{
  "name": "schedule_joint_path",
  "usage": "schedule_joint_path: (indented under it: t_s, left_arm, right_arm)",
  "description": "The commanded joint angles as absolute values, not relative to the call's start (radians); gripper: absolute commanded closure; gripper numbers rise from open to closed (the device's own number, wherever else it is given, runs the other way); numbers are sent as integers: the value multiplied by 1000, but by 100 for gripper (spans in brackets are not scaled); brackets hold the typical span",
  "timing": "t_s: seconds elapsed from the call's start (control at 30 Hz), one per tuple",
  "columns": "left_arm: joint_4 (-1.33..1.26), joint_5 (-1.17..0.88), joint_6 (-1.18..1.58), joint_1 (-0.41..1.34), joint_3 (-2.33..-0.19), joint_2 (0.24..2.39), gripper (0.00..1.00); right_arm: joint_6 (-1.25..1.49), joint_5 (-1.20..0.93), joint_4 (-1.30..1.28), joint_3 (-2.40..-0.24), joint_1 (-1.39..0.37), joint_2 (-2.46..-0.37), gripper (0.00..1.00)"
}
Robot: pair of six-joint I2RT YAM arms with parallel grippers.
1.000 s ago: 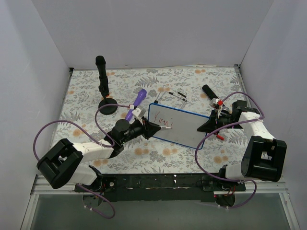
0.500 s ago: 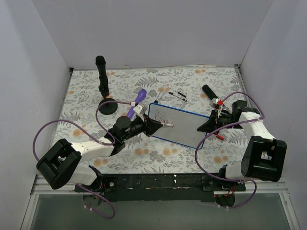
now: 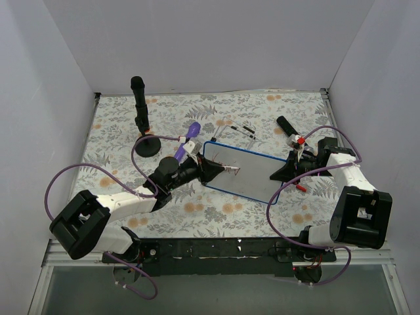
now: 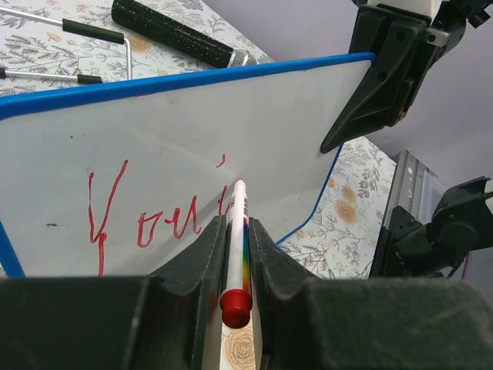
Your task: Write a sentence on the whiteboard
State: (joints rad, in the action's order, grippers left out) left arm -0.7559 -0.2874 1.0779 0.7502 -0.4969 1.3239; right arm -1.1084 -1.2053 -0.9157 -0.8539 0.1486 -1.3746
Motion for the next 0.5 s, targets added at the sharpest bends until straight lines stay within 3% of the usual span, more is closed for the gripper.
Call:
schedule_joint_path:
  t_s: [0.0, 0.47]
  left_arm:
    - [-781, -316, 1084, 755, -520, 1282, 100]
    - [-730, -339, 1080, 770, -503, 1272, 100]
  right_arm:
    - [-1134, -1187, -945, -847, 144, -1350, 99]
    - [-1135, -1187, -945, -847, 144, -1350, 99]
